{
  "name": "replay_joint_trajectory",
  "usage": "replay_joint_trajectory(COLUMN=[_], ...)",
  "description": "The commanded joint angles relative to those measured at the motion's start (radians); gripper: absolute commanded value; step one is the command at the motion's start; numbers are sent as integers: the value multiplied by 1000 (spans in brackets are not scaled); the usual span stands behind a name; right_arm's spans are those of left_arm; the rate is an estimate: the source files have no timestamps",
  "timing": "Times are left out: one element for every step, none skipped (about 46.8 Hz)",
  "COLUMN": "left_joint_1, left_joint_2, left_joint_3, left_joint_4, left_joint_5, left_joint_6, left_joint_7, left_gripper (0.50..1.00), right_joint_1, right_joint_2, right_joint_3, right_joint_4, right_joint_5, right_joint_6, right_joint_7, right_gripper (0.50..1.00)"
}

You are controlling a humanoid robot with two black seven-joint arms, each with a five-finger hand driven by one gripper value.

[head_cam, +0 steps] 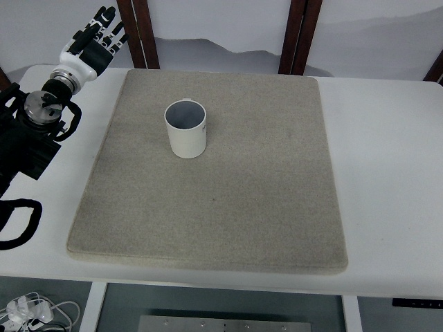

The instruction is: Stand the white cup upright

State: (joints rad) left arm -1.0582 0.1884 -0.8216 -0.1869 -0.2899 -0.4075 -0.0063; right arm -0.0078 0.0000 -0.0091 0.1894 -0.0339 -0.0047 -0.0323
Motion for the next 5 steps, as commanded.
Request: replay_joint_trajectory(left_joint_1=[-2, -2, -2, -2, -2], left_joint_2=[0, 0, 0, 0, 0], left_joint_3=[-1, -1, -1, -1, -1], left_joint_4=[0, 0, 0, 0, 0], left_joint_5=[0, 0, 0, 0, 0], left_joint_6=[3, 3, 4, 6, 6], left_joint_7=[0, 0, 0, 0, 0], left_gripper=[994, 994, 994, 994, 994], right_joint_1=[-1, -3, -3, -4, -4], right_joint_2=[0, 0, 0, 0, 0], right_joint_3=[1, 1, 1, 1, 3], right_joint_4=[-1, -1, -1, -1, -1], right_joint_5=[2, 3, 3, 3, 3], right_joint_6=[-1, -1, -1, -1, -1], right_joint_7=[0, 0, 0, 0, -1], right_gripper=[952, 952, 952, 952, 952])
